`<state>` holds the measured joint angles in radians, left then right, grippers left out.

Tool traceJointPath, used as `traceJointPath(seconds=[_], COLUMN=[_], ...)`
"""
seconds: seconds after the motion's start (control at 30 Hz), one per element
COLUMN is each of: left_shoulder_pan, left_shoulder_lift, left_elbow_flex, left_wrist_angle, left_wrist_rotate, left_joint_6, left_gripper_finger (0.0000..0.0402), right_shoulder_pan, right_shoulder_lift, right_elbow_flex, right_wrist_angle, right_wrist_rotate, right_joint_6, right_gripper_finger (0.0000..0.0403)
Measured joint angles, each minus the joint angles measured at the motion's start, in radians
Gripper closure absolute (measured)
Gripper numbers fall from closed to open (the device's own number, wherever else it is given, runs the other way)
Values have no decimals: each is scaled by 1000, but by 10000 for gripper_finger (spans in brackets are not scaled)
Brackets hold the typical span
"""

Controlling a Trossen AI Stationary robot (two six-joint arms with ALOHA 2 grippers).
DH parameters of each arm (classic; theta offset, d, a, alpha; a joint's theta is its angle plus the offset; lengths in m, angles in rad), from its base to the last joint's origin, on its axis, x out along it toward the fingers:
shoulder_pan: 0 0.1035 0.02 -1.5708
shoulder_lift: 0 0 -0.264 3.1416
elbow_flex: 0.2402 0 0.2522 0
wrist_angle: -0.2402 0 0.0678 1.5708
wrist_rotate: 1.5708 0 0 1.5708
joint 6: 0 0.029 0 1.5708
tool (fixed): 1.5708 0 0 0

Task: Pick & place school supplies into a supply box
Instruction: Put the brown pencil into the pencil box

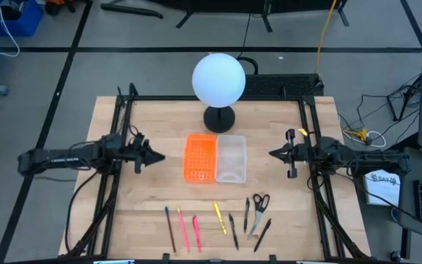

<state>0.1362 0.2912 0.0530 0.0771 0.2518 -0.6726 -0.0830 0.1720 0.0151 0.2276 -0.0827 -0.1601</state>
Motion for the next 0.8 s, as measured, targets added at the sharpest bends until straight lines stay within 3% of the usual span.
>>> traceJointPath(seconds=[0.17, 0.43, 0.5, 0.6, 0.8], left_shoulder_pan=[-205, -423, -468, -542, -714], left_shoulder_lift=[101, 334, 402, 511, 772], left_elbow_flex=[84, 331, 395, 479, 596], left_wrist_angle=[-10, -191, -294, -445, -599], left_wrist_rotate=[-139, -331, -416, -550, -568], left_joint_6=[26, 107, 21, -226, -673], left_gripper_finger=[350, 350, 350, 350, 350], right_shoulder_pan=[0, 0, 0, 0, 0], right_shoulder_lift=[32, 48, 48, 48, 48], right_elbow_flex=[0, 0, 0, 0, 0], right_wrist_angle=[-11, -7, 1, 28, 60], right_wrist_rotate=[4, 6, 7, 6, 7], right_joint_6=[-17, -17, -17, -6, -4], right_gripper_finger=[403, 403, 403, 403, 403])
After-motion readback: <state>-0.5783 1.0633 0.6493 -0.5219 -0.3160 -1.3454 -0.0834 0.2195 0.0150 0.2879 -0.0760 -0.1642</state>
